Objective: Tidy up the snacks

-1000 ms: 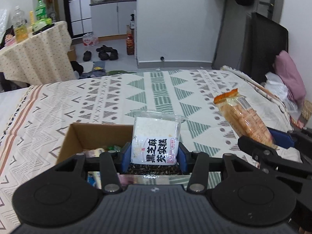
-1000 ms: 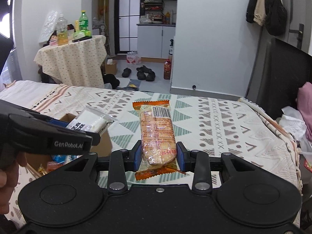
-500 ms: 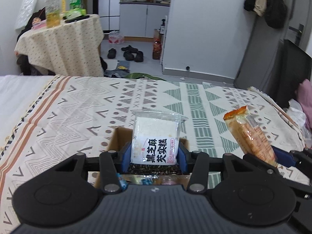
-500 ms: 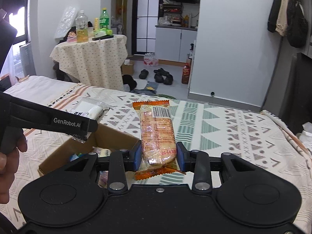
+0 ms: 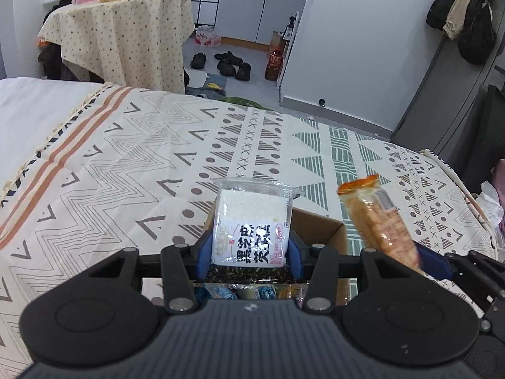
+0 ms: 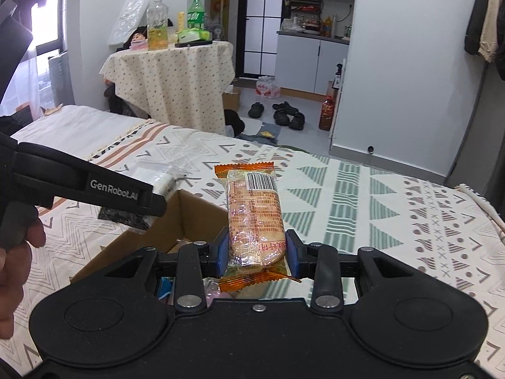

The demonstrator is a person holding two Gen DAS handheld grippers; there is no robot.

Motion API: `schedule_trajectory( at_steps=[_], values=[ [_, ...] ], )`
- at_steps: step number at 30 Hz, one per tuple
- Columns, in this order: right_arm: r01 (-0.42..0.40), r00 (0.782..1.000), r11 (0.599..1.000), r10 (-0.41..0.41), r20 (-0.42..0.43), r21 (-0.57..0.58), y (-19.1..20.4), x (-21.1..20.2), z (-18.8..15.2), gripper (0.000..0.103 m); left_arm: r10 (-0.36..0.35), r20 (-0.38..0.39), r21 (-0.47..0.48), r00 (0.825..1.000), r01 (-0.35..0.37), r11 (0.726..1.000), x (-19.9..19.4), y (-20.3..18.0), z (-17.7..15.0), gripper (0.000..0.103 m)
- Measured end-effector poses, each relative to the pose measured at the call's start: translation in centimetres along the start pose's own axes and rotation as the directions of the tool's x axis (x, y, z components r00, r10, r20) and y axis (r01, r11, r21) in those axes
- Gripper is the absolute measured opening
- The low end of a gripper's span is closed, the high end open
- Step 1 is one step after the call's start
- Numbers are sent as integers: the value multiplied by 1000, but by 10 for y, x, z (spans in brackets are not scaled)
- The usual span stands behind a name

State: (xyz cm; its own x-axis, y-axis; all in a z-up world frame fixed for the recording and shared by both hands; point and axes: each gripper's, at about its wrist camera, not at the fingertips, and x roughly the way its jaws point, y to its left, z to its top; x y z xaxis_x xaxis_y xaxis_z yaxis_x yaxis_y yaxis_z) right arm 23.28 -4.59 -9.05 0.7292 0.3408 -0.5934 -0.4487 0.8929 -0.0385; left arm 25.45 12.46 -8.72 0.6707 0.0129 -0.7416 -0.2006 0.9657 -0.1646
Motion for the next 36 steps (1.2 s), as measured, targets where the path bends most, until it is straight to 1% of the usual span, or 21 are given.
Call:
schedule_trajectory(
  at_steps=[1,2,7,12,14,15,16,17,19,23,28,36],
  values=[
    [-4,1000,1000,4,-3,-2,2,3,0,35,6,-2,-3,1000,-6,1000,2,1,0,47],
    [-8,1000,1000,8,-6,-5,5,6,1,35,14,-1,-6,1000,-14,1000,3,3,-1,50],
    [-24,999,999,23,-24,-35,15,19,1,35,11,-21,-49,1000,-12,999,10,14,0,51],
    [-34,999,998,32,-33,-59,19,27,2,35,23,-22,-62,999,-24,998,11,19,0,51],
    [-52,998,995,49,-37,-81,22,30,2,36,28,-23,-60,999,-30,998,11,20,0,52],
    [-49,998,994,45,-46,-97,24,32,1,39,31,-26,-58,999,-33,998,12,19,1,53],
    [-30,998,994,24,-57,-110,24,33,1,42,33,-28,-55,999,-35,998,12,19,1,56],
    [-4,998,993,-4,-61,-117,24,33,-1,47,35,-31,-48,999,-36,998,12,18,0,61],
    [7,998,995,-13,-62,-96,20,31,-2,50,40,-36,-34,999,-41,999,13,16,0,68],
    [16,996,1000,-18,-85,-27,6,21,-10,51,41,-43,-9,998,-42,999,12,9,-2,81],
    [18,995,1000,-15,-101,25,-10,8,-17,51,53,-55,36,997,-51,998,9,-4,-7,85],
    [29,995,994,-18,-103,105,-35,-18,-24,51,28,-61,48,998,-25,999,-11,-27,-13,91]
  ],
)
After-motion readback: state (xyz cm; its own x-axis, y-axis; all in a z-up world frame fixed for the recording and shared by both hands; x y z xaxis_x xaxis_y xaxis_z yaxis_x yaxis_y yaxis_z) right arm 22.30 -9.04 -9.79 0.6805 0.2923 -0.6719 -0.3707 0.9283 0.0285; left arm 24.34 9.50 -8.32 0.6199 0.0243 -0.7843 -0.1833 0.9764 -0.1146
